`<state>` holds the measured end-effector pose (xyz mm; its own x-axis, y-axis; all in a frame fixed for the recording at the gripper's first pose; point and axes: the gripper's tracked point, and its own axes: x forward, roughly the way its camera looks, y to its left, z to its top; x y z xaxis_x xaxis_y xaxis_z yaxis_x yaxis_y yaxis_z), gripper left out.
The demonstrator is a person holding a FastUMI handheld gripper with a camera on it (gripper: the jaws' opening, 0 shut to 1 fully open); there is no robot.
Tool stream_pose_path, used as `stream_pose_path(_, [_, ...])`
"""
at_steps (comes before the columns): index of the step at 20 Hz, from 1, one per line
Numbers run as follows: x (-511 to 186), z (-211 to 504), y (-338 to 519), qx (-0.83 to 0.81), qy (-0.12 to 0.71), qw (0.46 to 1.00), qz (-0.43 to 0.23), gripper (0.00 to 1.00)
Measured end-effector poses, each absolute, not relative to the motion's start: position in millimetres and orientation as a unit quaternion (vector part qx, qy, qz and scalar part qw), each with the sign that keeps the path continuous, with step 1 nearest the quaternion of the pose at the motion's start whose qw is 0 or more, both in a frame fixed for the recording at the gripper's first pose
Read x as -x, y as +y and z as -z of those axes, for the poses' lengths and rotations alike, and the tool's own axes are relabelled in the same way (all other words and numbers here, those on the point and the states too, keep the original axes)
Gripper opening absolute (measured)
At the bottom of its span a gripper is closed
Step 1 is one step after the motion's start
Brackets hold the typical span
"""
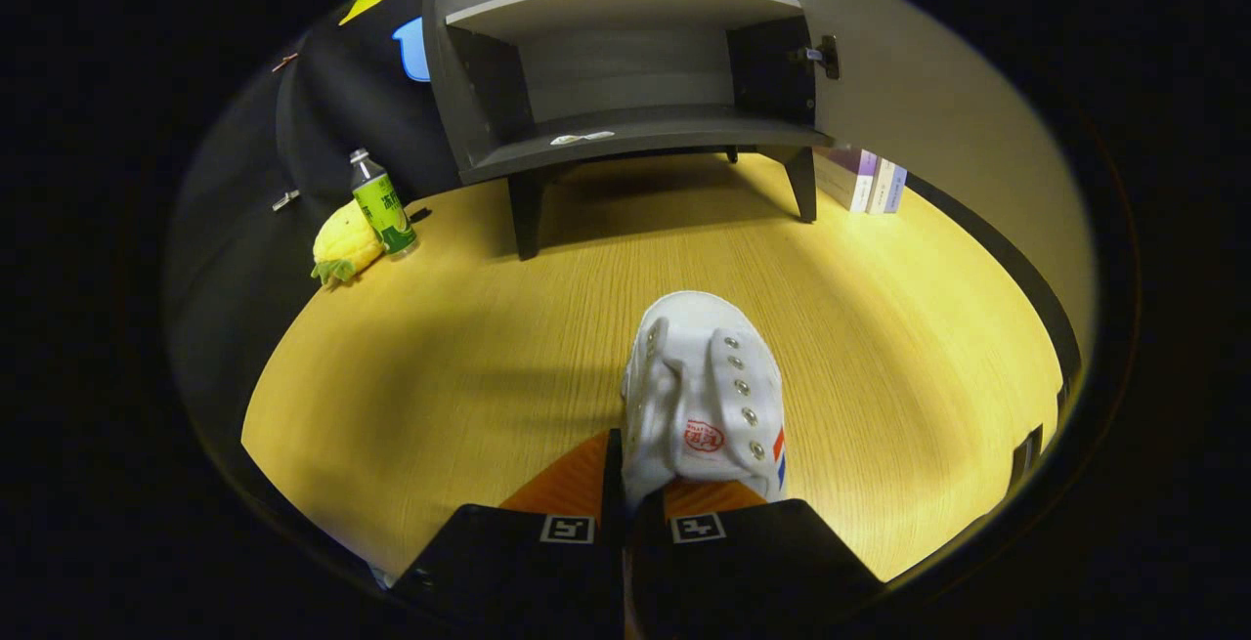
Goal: Open the shoe cabinet door, grab the shoes and put them into the shoe cabinet, then close the shoe cabinet door.
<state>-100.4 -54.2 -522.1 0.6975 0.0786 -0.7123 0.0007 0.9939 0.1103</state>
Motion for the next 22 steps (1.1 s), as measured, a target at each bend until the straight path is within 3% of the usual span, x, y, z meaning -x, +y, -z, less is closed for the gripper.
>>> stream_pose_path(7, [87,529,-62,-0.057,0.359,0.931,0.007,0.09])
stream_pose_path(16, [88,528,-63,-0.030,0.389,0.921,-0.007,0.05])
stream_pose_path(22, [85,485,-84,-0.030,0.382,0.924,0.010,0.05])
